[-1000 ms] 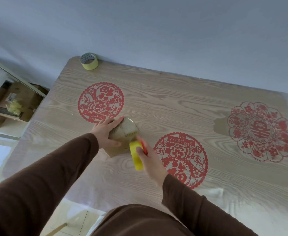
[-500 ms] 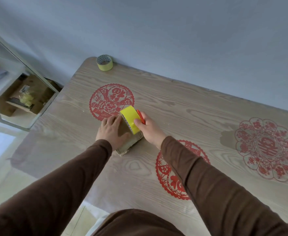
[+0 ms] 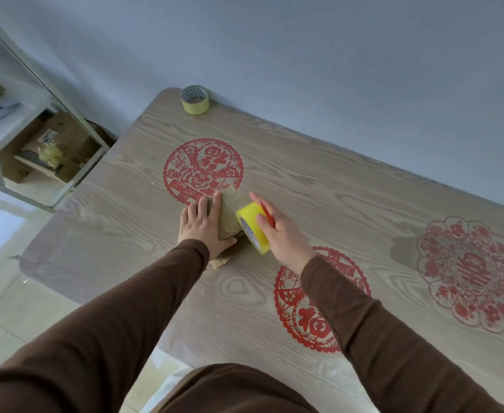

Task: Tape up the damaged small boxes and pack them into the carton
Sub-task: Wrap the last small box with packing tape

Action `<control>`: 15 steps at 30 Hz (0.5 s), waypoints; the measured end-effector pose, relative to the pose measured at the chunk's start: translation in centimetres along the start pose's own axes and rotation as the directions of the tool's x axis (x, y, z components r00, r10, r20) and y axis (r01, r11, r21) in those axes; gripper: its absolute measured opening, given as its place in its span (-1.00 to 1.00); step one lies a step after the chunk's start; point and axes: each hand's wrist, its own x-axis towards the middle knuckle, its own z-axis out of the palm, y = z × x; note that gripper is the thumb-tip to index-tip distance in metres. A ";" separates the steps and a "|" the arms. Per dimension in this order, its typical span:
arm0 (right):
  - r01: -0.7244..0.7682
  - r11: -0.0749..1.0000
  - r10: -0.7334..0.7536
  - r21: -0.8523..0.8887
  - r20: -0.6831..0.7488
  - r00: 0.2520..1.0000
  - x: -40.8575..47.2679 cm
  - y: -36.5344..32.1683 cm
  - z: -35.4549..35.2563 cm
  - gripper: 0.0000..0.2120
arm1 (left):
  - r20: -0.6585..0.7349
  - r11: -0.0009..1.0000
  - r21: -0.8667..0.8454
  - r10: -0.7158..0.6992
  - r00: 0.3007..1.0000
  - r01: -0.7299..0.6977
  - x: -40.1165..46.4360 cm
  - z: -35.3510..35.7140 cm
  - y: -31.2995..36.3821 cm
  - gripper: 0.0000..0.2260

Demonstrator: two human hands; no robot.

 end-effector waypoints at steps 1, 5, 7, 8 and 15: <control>-0.056 0.997 0.056 -0.055 0.003 0.998 -0.9 0.7 -0.1 -0.59 | 0.005 1.000 0.001 -0.003 1.000 0.003 0.0 0.0 0.0 0.10; -0.210 0.975 0.212 -0.079 0.023 0.977 -2.1 2.8 0.3 -0.61 | 0.057 1.000 0.021 0.012 0.998 -0.013 0.0 -0.3 0.3 0.17; -0.232 0.962 0.241 -0.143 0.055 0.969 -1.1 2.6 0.4 -0.62 | 0.126 0.997 0.078 0.005 0.992 -0.015 0.4 -0.6 1.0 0.31; -0.235 0.957 0.249 -0.171 0.068 0.966 -0.8 2.4 0.4 -0.62 | 0.153 0.994 0.105 -0.013 0.988 -0.003 0.5 -0.6 1.4 0.37; -0.276 0.960 0.279 -0.044 0.090 0.956 -0.3 2.3 -0.7 -0.67 | 0.005 0.984 0.163 0.074 0.997 -0.074 -1.2 2.1 1.6 0.22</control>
